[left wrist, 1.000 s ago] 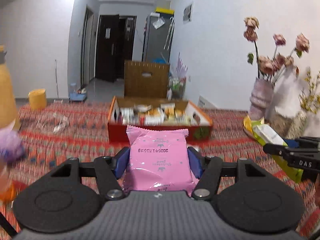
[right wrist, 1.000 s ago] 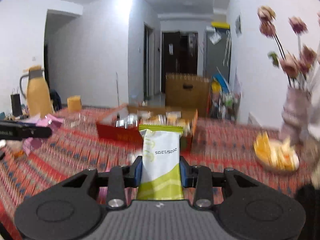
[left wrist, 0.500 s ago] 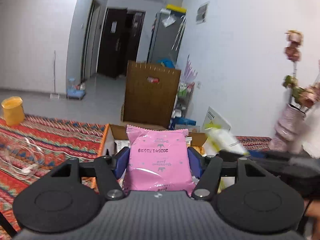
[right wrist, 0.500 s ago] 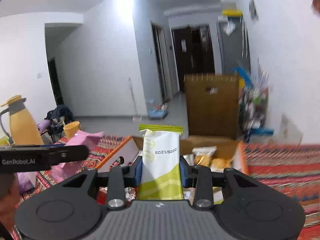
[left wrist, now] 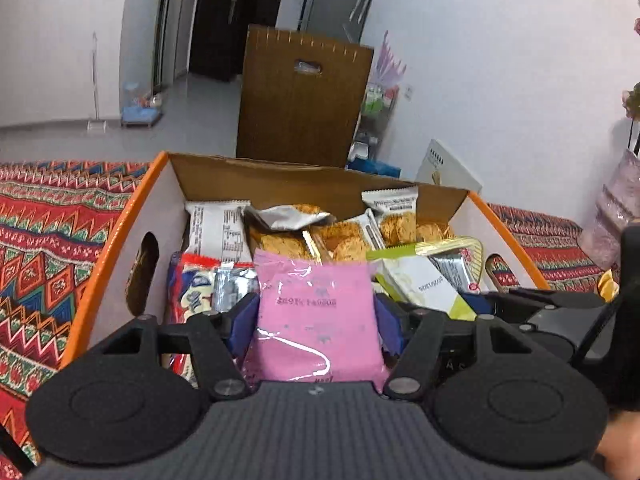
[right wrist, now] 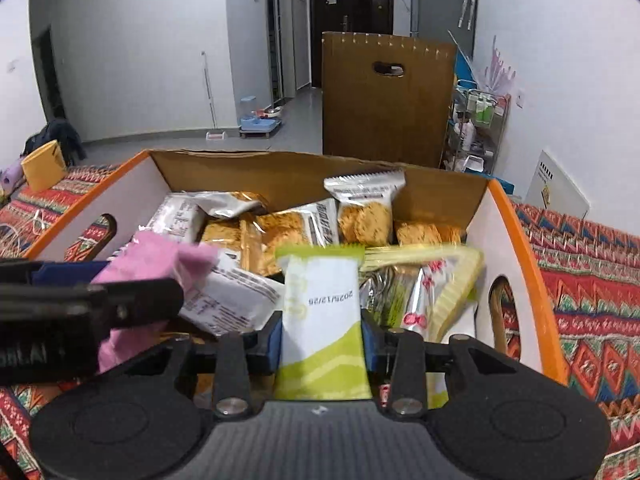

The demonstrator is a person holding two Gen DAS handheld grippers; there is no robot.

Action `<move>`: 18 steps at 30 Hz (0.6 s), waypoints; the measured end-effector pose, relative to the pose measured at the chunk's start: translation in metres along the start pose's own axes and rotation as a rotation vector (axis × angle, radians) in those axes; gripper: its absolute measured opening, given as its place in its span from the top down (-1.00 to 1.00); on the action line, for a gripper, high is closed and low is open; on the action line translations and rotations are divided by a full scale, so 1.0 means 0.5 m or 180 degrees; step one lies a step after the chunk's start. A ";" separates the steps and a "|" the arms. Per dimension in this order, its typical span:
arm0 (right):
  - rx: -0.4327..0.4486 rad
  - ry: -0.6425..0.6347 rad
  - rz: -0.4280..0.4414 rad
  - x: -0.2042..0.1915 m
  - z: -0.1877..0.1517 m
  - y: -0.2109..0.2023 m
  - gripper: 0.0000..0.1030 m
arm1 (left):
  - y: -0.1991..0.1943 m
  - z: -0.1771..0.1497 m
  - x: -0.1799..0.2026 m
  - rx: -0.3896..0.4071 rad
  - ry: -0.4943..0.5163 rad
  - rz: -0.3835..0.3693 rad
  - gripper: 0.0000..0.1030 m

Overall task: Organize snacks
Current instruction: 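Lower both packets into the box and open both tools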

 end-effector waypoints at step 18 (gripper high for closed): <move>0.0473 -0.0139 -0.0002 0.008 0.037 -0.255 -0.27 | -0.218 0.027 0.025 0.0283 0.0135 -0.0062 -0.63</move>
Point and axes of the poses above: each gripper's, at about its wrist camera, not at the fingertips, and y roughly the way its jaws point, x to its right, z to its top, the point moved 8 cm from there along y, roughly the way its jaws point, and after that the axes turned 2 degrees about -x, right-handed, at the moved point
